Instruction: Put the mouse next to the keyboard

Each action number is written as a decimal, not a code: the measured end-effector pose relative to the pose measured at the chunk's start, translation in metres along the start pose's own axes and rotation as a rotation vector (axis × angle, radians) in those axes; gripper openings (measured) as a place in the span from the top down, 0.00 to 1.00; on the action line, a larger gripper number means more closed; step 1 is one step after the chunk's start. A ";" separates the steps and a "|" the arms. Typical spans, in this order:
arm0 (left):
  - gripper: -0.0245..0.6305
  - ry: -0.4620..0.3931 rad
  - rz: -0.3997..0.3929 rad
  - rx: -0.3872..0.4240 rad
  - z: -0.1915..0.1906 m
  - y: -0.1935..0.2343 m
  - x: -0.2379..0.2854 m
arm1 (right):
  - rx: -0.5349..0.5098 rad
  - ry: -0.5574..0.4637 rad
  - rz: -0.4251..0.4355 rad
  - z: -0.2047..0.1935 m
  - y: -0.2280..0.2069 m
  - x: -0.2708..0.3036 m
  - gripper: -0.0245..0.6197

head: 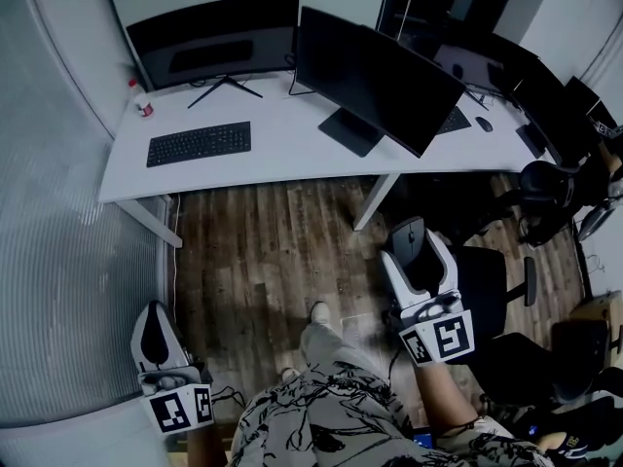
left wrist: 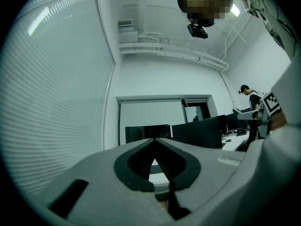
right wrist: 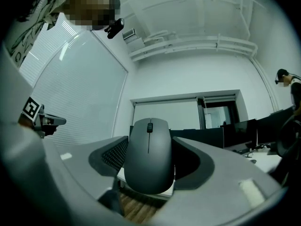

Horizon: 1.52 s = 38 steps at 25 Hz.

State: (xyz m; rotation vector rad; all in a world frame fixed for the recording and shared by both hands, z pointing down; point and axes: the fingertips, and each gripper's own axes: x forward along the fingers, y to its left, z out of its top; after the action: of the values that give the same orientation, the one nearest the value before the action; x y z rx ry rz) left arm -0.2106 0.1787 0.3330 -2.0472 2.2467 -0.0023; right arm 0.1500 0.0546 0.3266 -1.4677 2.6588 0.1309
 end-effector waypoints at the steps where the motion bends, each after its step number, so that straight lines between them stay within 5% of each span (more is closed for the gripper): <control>1: 0.97 0.003 0.001 -0.001 -0.001 -0.001 0.004 | -0.001 0.003 0.002 -0.001 -0.002 0.004 0.49; 25: 0.97 0.035 0.035 0.005 -0.025 -0.007 0.125 | -0.015 0.022 0.025 -0.029 -0.068 0.116 0.50; 38: 0.97 0.014 0.070 0.016 -0.008 -0.035 0.203 | -0.027 0.010 0.048 -0.020 -0.133 0.172 0.50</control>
State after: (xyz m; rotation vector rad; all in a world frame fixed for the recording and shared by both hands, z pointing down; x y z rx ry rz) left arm -0.1946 -0.0264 0.3280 -1.9659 2.3178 -0.0289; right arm 0.1705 -0.1625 0.3208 -1.4158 2.7119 0.1647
